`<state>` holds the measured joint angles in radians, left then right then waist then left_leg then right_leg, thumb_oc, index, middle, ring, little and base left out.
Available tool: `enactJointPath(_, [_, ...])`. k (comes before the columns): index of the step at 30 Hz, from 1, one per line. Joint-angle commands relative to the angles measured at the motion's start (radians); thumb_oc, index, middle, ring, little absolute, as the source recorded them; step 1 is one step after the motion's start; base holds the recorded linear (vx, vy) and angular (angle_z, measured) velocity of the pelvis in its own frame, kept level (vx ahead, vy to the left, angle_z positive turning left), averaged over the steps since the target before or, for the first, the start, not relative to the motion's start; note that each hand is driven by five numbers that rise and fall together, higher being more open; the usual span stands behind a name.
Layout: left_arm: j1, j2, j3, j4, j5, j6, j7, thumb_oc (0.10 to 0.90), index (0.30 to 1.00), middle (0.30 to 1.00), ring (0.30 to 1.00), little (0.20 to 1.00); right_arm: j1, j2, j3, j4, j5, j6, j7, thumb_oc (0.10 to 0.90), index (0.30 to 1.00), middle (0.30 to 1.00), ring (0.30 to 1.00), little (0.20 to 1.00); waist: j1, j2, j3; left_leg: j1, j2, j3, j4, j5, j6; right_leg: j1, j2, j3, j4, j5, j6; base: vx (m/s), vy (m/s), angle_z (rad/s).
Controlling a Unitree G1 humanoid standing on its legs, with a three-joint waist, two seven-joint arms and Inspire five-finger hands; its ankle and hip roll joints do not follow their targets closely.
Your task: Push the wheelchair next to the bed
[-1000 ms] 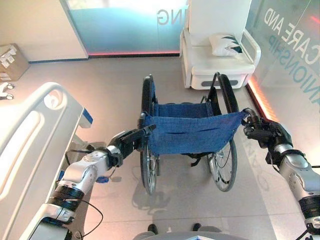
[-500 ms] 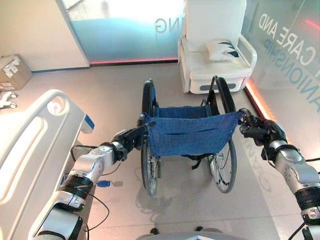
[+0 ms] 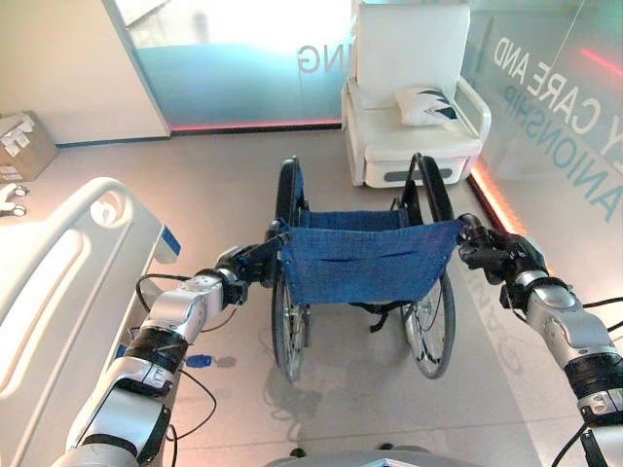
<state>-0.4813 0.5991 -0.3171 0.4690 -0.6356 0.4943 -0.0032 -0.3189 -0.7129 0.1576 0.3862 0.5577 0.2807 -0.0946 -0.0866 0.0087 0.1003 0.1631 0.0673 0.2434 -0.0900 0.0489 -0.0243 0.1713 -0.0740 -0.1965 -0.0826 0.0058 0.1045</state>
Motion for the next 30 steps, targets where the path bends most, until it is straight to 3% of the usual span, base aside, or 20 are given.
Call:
enactJointPath(1, [-0.160,-0.064,-0.117,0.064,0.100,-0.015,-0.053,0.400,0.300,0.300,0.300,0.300,-0.194,0.082,0.162,-0.157,0.001,-0.084,0.141,0.400,0.300,0.300,0.300,0.300,0.006,-0.026,-0.002,-0.025,-0.082,0.000,0.062,-0.103,0.031,-0.065,0.028,-0.017,0.091,-0.041,0.005,0.00,0.000,0.00])
enactJointPath(10, [-0.134,-0.079,-0.110,0.050,0.025,-0.022,-0.050,0.400,0.300,0.300,0.300,0.300,-0.176,0.088,0.151,-0.142,-0.003,-0.086,0.151,0.400,0.300,0.300,0.300,0.300,0.010,-0.026,-0.002,-0.022,-0.089,-0.004,0.067,-0.110,0.037,-0.064,0.019,-0.020,0.098,-0.041,0.010,0.01,0.012,0.00])
enactJointPath(13, [-0.109,-0.114,-0.077,0.033,-0.080,-0.076,0.019,0.400,0.300,0.300,0.300,0.300,-0.166,0.101,0.147,-0.131,-0.003,-0.089,0.143,0.400,0.300,0.300,0.300,0.300,0.016,-0.028,0.001,-0.025,-0.097,-0.002,0.091,-0.125,0.043,-0.065,0.009,-0.018,0.107,-0.042,0.013,0.03,0.056,0.00])
enactJointPath(18, [-0.093,-0.150,-0.046,0.016,-0.125,-0.145,0.105,0.400,0.300,0.300,0.300,0.300,-0.183,0.118,0.146,-0.112,0.021,-0.091,0.115,0.400,0.300,0.300,0.300,0.300,0.027,-0.032,0.013,-0.037,-0.111,-0.006,0.145,-0.153,0.056,-0.074,-0.013,-0.009,0.147,-0.047,0.019,0.04,0.095,-0.02])
enactJointPath(25, [-0.110,-0.125,-0.002,0.007,-0.073,-0.216,0.177,0.400,0.300,0.300,0.300,0.300,-0.233,0.121,0.119,-0.070,0.062,-0.105,0.073,0.400,0.300,0.300,0.300,0.300,0.046,-0.029,0.039,-0.061,-0.127,-0.016,0.229,-0.189,0.075,-0.112,-0.061,0.004,0.255,-0.049,0.043,0.04,0.126,-0.04])
enactJointPath(30, [-0.131,-0.105,0.009,0.011,-0.063,-0.226,0.187,0.400,0.300,0.300,0.300,0.300,-0.270,0.112,0.097,-0.028,0.050,-0.121,0.060,0.400,0.300,0.300,0.300,0.300,0.059,-0.019,0.050,-0.077,-0.140,-0.038,0.245,-0.198,0.088,-0.167,-0.115,0.022,0.418,0.029,0.046,0.05,0.141,-0.04])
